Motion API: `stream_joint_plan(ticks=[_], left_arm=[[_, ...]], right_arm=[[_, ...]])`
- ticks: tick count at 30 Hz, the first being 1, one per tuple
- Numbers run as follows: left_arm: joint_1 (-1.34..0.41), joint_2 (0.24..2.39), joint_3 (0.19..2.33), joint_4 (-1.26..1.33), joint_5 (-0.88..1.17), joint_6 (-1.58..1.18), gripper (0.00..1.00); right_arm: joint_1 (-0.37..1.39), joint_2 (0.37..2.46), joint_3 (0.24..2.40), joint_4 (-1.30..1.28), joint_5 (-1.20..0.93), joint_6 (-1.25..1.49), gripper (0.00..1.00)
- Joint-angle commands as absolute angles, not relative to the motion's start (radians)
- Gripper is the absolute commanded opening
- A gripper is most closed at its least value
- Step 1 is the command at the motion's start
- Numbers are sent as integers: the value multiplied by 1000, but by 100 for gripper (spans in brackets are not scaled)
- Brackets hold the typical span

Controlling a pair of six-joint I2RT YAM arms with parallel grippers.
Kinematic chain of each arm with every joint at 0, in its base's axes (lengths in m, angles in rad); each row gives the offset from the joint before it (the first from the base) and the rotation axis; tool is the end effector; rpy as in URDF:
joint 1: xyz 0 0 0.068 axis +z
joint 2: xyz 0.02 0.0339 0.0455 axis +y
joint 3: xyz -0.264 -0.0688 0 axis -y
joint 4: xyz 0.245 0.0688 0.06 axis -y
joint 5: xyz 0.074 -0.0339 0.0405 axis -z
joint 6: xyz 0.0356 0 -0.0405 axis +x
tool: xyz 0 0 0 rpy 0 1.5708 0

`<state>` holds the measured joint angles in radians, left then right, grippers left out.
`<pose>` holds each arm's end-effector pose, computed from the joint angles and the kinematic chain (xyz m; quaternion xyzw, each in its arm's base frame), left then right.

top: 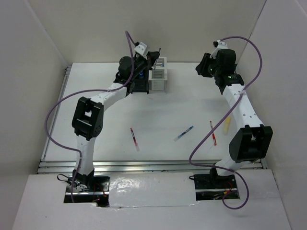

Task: Sort the stationery into containers
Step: Place the pen in the storage box.

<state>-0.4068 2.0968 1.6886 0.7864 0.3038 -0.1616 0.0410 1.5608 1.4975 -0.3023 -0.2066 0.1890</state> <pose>0.4564 -0.2082 0.3395 0.1922 0.5356 -0.3109 0.7613 0.3667 0.0224 0.3830 0.0023 0.8216 0.1491 0.5503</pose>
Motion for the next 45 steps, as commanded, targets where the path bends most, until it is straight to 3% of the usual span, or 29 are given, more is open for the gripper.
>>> stream_joint_plan(ticks=[1,5,12,14,15,18,21,23,25,26,28,30,32,35,38,39,45], left_arm=[[-422,2152,1758,910,270,-127,0],[-425,2204,1784,905,245,-149,0],[-429,2247,1770,913,221,-175,14],[-429,2246,1753,929,212,-179,36],[-430,2235,1734,937,201,-181,61],[-425,2205,1710,963,169,-167,74],[-405,2146,1709,962,187,-176,73],[-358,2086,1710,905,326,-204,70],[-304,2047,1759,823,603,-248,67],[-260,2022,1782,692,691,-294,62],[-212,1985,1874,471,913,-261,62],[-198,1916,1919,-47,977,83,58],[-201,1855,1895,-506,973,596,58],[-236,1746,1777,-897,843,1146,59],[-262,1666,1629,-1079,775,1536,54],[-264,1629,1552,-1165,772,1727,48],[-424,1540,1368,-1213,597,1910,47]], right_arm=[[32,1549,1512,-278,-227,189,37],[25,1557,1534,-299,-267,181,45],[23,1559,1546,-310,-276,176,55],[21,1559,1545,-310,-282,170,55],[21,1554,1543,-308,-293,167,56],[23,1543,1542,-304,-307,160,57],[21,1534,1546,-311,-317,155,57],[21,1516,1546,-318,-327,143,57],[18,1494,1540,-327,-348,121,57],[12,1485,1536,-331,-360,111,57],[8,1461,1516,-353,-409,74,57],[8,1430,1478,-370,-474,32,57],[-29,1411,1451,-382,-505,15,57],[-34,1408,1430,-440,-528,11,56],[-43,1419,1424,-491,-561,11,53],[-49,1411,1411,-497,-575,11,53],[-61,1394,1390,-515,-571,-15,53]])
